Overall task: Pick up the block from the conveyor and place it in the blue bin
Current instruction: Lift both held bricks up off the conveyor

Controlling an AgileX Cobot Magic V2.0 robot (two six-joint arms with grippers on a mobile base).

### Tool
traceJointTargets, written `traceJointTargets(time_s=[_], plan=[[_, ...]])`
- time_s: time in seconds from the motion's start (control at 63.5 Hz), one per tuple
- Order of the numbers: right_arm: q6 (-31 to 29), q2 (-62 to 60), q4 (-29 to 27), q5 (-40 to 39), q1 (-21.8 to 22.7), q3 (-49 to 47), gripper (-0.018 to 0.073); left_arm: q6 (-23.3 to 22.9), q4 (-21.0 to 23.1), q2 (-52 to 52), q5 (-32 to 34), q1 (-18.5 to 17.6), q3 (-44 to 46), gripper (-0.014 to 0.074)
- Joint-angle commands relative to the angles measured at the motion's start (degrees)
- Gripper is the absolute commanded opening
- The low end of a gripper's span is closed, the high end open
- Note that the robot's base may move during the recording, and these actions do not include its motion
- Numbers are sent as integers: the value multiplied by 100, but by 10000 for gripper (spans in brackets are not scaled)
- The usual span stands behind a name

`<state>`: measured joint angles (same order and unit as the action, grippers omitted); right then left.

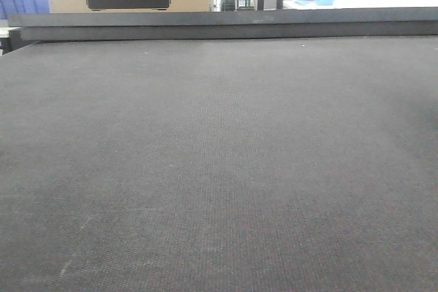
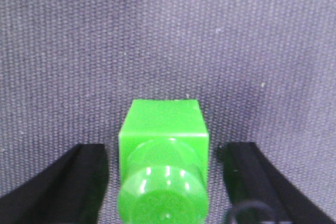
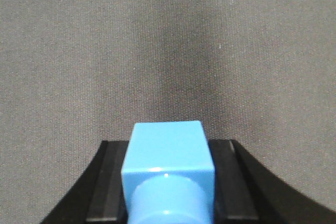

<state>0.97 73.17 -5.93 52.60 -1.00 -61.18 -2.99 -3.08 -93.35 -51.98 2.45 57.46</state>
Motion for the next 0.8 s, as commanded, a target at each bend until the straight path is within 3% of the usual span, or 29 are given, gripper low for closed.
traceJointTargets(time_s=[0.0,0.094,0.236,0.472,0.787], plan=[[-45,-3,23,-18,16,-23,-167,14,30,13,82,21,-93,311],[-45,-3,23,-18,16,-23,-167,2,30,13,94,21,-152,189],[-45,-3,23,-18,16,-23,-167,2,30,13,94,21,-118,-116],[-45,-69,-69,73,16,-23,-167,33,30,187,-108,-16,3,-111],[-45,-496,-69,-114,16,-23,-167,892,56,1208,366,-657,-11,-111]])
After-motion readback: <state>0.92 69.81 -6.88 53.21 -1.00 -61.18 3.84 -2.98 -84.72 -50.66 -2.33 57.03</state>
